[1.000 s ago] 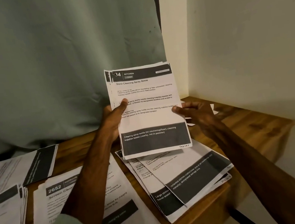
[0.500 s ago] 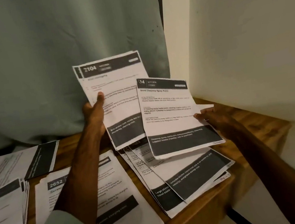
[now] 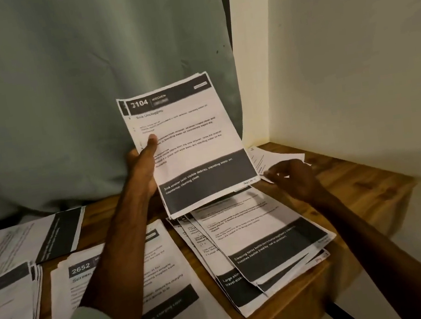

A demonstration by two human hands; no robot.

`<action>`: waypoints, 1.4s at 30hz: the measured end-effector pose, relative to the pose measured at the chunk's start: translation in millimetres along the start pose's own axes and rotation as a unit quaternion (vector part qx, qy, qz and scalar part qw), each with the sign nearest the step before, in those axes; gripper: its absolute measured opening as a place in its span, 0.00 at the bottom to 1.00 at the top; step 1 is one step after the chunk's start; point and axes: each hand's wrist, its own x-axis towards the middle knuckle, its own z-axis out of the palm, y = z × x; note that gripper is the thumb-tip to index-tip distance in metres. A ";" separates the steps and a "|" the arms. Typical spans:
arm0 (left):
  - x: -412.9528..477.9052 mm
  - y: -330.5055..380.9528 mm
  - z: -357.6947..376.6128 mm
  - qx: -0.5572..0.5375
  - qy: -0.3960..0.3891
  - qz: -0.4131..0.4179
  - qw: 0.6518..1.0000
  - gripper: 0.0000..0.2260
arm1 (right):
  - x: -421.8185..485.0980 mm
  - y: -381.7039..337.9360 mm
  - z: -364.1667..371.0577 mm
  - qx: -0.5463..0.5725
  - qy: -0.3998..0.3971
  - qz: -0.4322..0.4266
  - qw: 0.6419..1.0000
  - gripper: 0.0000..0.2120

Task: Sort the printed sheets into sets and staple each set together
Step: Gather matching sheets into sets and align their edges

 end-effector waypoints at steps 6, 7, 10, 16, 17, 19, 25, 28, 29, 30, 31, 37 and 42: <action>-4.0 -10.8 11.2 0.029 -0.040 -0.039 0.998 0.09 | -12.3 -56.3 -21.0 0.363 -0.107 0.062 0.924 0.23; -4.8 -12.2 12.4 0.032 -0.051 -0.044 0.997 0.09 | -13.3 -59.0 -20.2 0.359 -0.090 0.047 0.928 0.20; -10.6 -12.9 17.1 0.036 -0.077 -0.056 0.995 0.06 | -14.8 -56.4 -16.4 0.368 -0.042 0.044 0.928 0.16; -9.0 -9.9 12.6 0.036 -0.110 -0.061 0.991 0.08 | -13.9 -33.2 -13.3 0.339 -0.050 0.036 0.939 0.15; -8.8 -10.4 12.3 0.044 -0.108 -0.057 0.992 0.08 | -14.5 -31.2 -14.1 0.328 -0.048 0.036 0.943 0.16; -10.2 -10.1 12.8 0.061 -0.097 -0.043 0.992 0.07 | -14.5 -25.1 -16.2 0.312 -0.043 0.035 0.948 0.15; -4.8 0.1 1.5 0.031 -0.019 0.026 0.999 0.06 | -16.6 3.1 -27.7 0.233 -0.018 0.103 0.967 0.07; -0.1 8.9 -9.0 0.008 0.034 0.079 0.996 0.05 | -19.4 15.5 -31.6 0.101 -0.018 0.128 0.986 0.10; 0.8 12.4 -12.6 0.000 0.053 0.091 0.994 0.05 | -19.8 19.6 -31.2 0.059 -0.028 0.132 0.989 0.11; 1.2 16.1 -15.6 -0.009 0.071 0.098 0.993 0.05 | -20.5 21.8 -31.0 0.023 -0.041 0.135 0.990 0.12; 2.4 19.0 -19.2 -0.021 0.084 0.103 0.991 0.05 | -20.3 22.9 -29.7 -0.012 -0.068 0.138 0.988 0.13; 4.8 23.6 -23.8 -0.047 0.089 0.096 0.990 0.06 | -16.9 6.8 -17.0 -0.194 -0.220 0.096 0.951 0.23; 2.9 6.6 -6.2 -0.004 0.047 0.062 0.997 0.05 | -14.6 -11.7 -10.3 -0.135 -0.105 0.037 0.985 0.15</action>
